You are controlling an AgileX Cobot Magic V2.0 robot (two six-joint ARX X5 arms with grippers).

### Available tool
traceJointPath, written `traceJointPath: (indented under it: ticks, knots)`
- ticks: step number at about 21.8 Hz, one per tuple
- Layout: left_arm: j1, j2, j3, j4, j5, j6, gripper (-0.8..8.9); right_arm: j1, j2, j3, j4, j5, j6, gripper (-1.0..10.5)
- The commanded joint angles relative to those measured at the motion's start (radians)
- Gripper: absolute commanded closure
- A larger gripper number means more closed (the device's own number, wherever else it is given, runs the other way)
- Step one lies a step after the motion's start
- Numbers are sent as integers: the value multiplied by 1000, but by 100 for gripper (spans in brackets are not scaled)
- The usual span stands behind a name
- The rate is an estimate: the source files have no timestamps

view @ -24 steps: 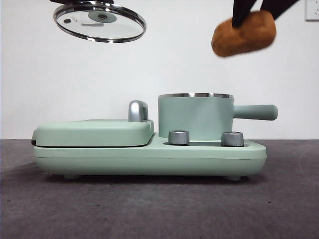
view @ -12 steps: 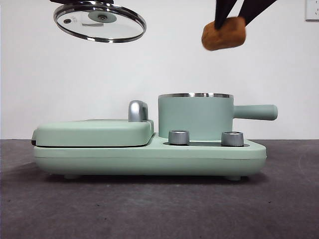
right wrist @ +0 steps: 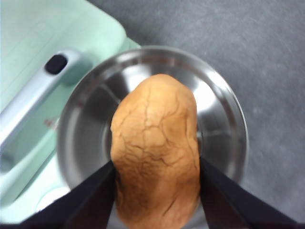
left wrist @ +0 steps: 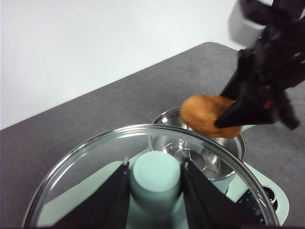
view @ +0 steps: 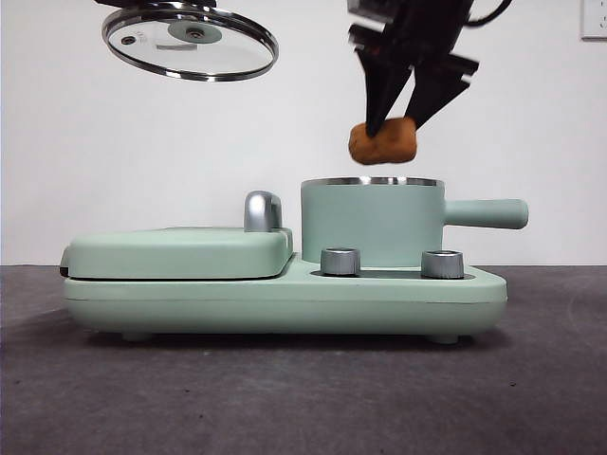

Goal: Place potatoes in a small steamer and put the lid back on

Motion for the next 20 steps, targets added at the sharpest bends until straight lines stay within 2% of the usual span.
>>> traceJointPath:
  ticks: [1,20]
  knots:
    - [-3,-3,18,33,5,7,804,4,51,29,38,-1,-12,734]
    - [-3,-3,18,33,5,6,804,4,186,29,91,0,-15,715]
